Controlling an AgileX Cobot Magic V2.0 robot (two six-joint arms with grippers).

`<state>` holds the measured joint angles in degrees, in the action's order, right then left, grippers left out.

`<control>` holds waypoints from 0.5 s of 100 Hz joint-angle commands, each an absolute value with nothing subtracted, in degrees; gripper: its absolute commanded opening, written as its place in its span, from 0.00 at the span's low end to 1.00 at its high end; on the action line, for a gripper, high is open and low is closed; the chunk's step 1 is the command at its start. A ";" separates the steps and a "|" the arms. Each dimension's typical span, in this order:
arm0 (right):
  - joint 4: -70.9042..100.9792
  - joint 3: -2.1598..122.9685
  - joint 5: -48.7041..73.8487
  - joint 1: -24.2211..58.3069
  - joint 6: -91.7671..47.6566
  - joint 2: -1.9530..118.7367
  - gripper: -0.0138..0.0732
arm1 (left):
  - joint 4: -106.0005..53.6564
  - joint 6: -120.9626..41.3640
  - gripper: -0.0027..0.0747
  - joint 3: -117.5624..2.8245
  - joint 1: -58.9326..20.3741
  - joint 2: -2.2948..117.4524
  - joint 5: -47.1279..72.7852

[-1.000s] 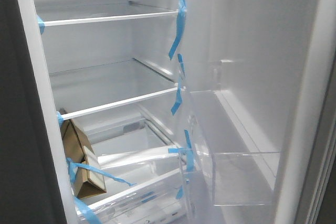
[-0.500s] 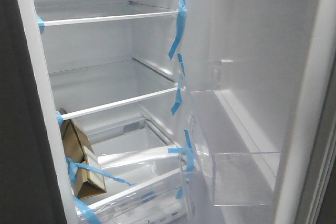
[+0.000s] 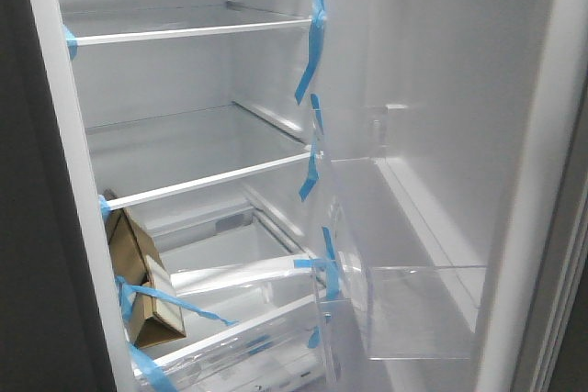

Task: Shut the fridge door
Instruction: 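Push the door with the right gripper, swinging it shut toward the fridge body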

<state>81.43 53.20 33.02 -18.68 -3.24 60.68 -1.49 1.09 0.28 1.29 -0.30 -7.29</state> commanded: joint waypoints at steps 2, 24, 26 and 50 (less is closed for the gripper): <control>84.26 56.51 36.14 -18.97 -4.03 61.11 0.11 | -1.72 1.34 0.01 2.30 1.26 -0.91 -11.54; 82.29 60.77 35.11 -14.28 -4.03 63.29 0.11 | -1.72 1.34 0.01 2.30 1.26 -0.91 -11.54; 82.16 61.29 34.81 -13.77 -4.03 63.47 0.11 | -1.72 1.34 0.01 2.30 1.26 -0.91 -11.54; 79.18 65.87 27.88 -2.88 -4.03 67.86 0.11 | -1.72 1.34 0.01 2.30 1.26 -0.91 -11.54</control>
